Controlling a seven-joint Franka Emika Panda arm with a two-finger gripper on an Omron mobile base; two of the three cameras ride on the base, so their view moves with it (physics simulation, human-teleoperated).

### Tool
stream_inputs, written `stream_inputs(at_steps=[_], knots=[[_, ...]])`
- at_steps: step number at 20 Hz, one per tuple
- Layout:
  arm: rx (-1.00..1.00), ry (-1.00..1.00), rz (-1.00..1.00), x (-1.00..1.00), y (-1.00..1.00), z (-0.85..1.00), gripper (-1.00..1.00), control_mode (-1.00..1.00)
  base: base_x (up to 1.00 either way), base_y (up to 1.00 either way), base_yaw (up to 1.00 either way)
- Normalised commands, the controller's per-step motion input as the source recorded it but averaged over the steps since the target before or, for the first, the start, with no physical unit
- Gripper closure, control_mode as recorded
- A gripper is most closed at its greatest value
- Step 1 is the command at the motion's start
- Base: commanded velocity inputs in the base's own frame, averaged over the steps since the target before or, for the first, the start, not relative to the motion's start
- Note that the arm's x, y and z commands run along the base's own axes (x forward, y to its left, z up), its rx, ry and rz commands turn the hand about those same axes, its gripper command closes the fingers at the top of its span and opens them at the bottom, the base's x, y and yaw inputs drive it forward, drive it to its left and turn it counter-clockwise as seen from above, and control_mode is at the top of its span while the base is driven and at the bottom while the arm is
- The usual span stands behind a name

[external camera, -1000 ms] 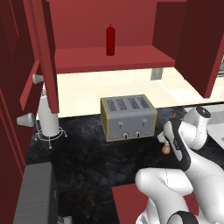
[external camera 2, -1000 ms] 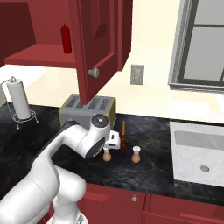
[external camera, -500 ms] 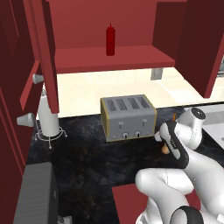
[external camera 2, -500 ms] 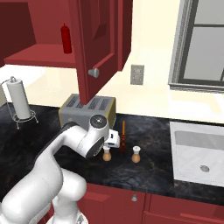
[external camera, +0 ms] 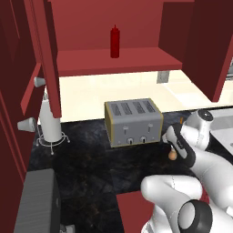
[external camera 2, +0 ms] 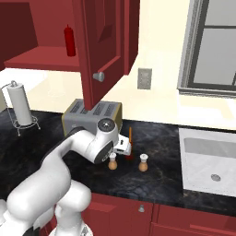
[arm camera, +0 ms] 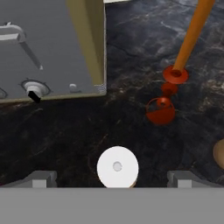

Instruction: There are various items on the counter. Only move the condiments/shakers into the cabinet.

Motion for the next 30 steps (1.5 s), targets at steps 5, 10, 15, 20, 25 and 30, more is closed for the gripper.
stream_inputs(at_steps=[5,10,15,20,25,30], knots=[[0.0,0.0,0.0,0.0,0.0,-0.02,-1.0,-1.0,0.0,0.0,0.0],[-0.05,0.0,0.0,0.0,0.0,-0.15,-1.0,-1.0,0.0,0.0,0.0],[-0.04,0.0,0.0,0.0,0.0,-0.13,-1.0,-1.0,0.0,0.0,0.0],[-0.02,0.0,0.0,0.0,0.0,-0.1,-1.0,-1.0,0.0,0.0,0.0],[-0.01,0.0,0.0,0.0,0.0,-0.1,-1.0,-1.0,0.0,0.0,0.0],[0.0,0.0,0.0,0.0,0.0,-0.08,-1.0,-1.0,0.0,0.0,0.0]])
